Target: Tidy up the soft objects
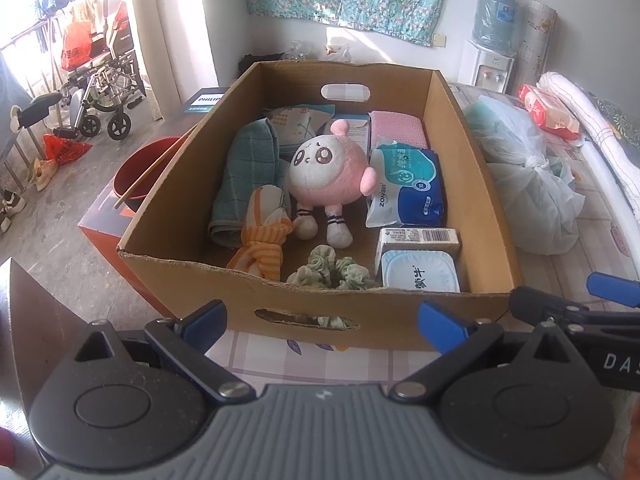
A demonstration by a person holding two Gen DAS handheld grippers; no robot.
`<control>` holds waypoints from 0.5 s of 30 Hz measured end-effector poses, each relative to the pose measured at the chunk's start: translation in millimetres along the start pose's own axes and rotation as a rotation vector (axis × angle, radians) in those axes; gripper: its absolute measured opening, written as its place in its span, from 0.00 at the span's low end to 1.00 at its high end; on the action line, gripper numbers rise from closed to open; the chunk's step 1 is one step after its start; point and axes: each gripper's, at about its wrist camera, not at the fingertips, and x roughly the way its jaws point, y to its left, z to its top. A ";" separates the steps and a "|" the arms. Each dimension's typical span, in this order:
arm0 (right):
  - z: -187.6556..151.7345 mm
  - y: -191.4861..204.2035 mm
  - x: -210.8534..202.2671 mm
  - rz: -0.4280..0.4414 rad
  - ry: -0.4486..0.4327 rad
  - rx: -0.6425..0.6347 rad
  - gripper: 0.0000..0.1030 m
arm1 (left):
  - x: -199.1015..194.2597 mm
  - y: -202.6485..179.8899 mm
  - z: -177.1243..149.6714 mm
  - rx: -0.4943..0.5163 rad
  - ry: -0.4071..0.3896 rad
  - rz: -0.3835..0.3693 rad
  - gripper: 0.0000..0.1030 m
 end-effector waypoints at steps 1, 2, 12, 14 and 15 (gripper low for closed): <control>-0.1 -0.2 1.2 0.001 0.004 0.001 0.99 | 0.4 -0.3 0.0 0.001 0.001 0.002 0.99; -0.1 -0.4 2.0 0.002 0.007 0.001 0.99 | 1.1 -0.4 0.2 0.002 0.003 0.004 0.99; -1.2 -0.5 9.7 0.003 0.029 0.001 0.99 | 6.4 0.6 -0.8 0.001 0.027 0.007 0.98; -1.1 -0.6 11.1 0.004 0.032 0.002 0.99 | 6.8 1.0 -1.0 0.000 0.029 0.007 0.98; -1.0 -0.5 11.5 0.004 0.034 0.002 0.99 | 7.0 1.0 -1.1 -0.001 0.031 0.007 0.98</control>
